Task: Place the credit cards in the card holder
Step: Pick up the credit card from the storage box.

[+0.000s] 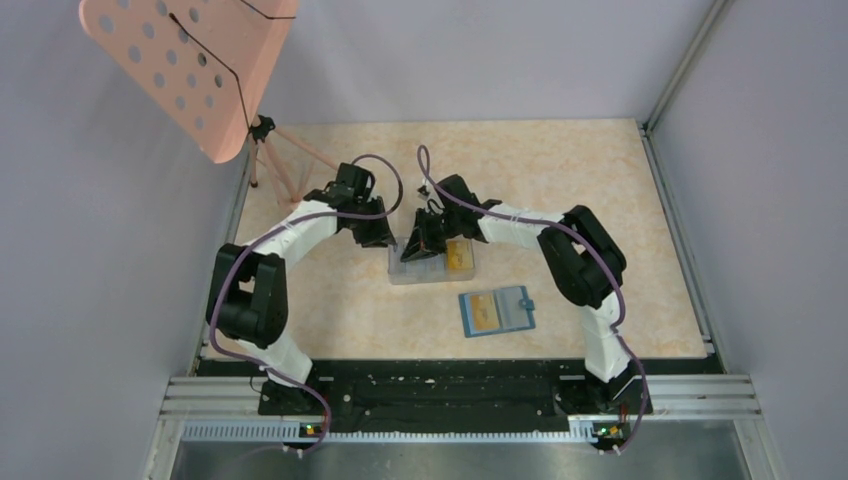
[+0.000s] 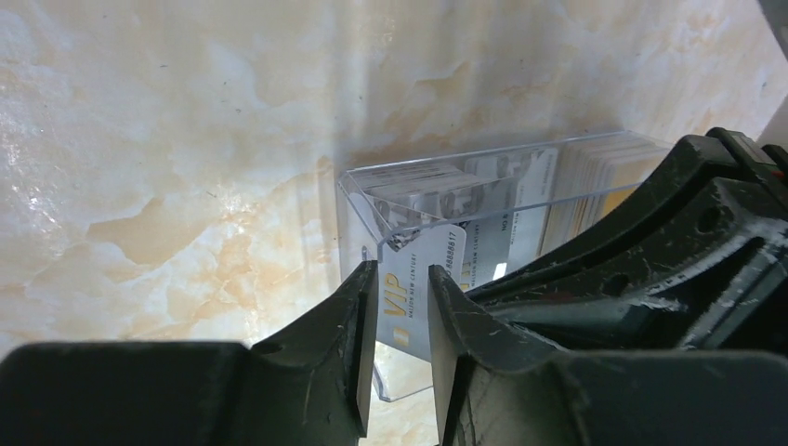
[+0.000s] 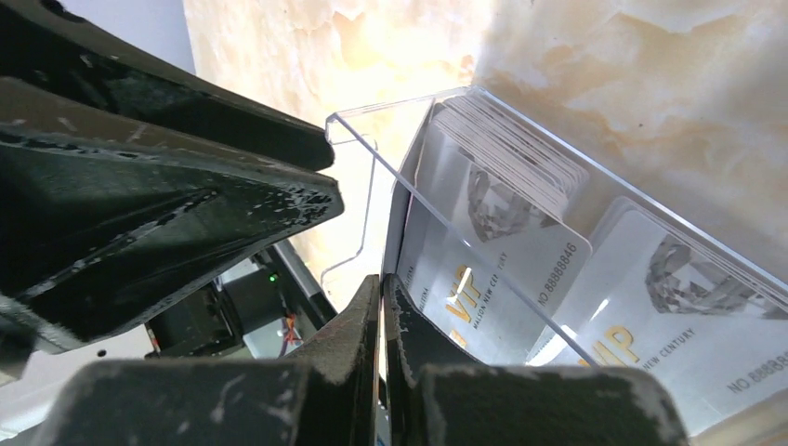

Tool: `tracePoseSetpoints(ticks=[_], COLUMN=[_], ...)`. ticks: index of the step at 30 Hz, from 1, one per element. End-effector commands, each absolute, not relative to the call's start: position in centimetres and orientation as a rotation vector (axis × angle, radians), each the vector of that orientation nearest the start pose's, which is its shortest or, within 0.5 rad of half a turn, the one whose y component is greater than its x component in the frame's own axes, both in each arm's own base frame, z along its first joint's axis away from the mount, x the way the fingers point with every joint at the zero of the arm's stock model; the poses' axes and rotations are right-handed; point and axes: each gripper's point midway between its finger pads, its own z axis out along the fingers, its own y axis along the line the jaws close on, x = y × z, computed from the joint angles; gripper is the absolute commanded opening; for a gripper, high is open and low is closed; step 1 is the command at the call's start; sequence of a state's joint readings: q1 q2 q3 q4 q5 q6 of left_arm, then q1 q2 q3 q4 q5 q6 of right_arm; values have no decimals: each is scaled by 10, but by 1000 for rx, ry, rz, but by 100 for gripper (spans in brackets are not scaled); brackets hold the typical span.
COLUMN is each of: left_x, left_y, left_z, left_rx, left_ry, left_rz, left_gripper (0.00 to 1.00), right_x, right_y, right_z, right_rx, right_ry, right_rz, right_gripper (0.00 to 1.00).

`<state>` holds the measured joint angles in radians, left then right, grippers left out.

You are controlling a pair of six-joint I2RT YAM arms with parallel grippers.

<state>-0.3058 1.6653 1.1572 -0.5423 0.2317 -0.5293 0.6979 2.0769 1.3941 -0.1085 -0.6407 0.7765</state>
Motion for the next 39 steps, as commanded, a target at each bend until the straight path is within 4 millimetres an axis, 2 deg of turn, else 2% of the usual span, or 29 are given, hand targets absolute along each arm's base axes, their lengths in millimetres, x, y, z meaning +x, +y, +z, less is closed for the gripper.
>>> tracePoseSetpoints(ticks=[1,3,6,9,12,18,22,29,34,36,39], left_x=[353,354,355,356,352,335,324,296,275,269,264], left_y=[-183,-185,-184,-181,-181,-197,-217,-242,-259,-266,-275], left_z=[123,131,148,170,191,221,239,255,276,278,276], left_rx=[-170,-166,-159,-157,-149,-126,-71,42,152,190,219], left_ry=[2585,2570,2530,2479,2423,2319,2202,2073,1929,1926,1940], left_rz=[-659,-671,-674,-669,-704,-909,-1137,-1469,-1714,-1766,-1788], left_gripper=[32,32,34,39,44,49,56,57,55,55,47], right_x=[302,302,302,305,309,314,305,285,265,261,257], right_y=[424,425,427,425,421,395,368,322,310,308,307], right_z=[108,109,120,141,171,220,239,255,259,260,257], right_rx=[-355,-357,-371,-377,-381,-375,-377,-326,-352,-355,-360], right_ry=[2542,2541,2505,2457,2390,2291,2254,2218,2211,2209,2216], right_rz=[1397,1407,1429,1447,1461,1494,1539,1596,1650,1655,1665], right_gripper=[0,0,0,0,0,0,0,0,0,0,0])
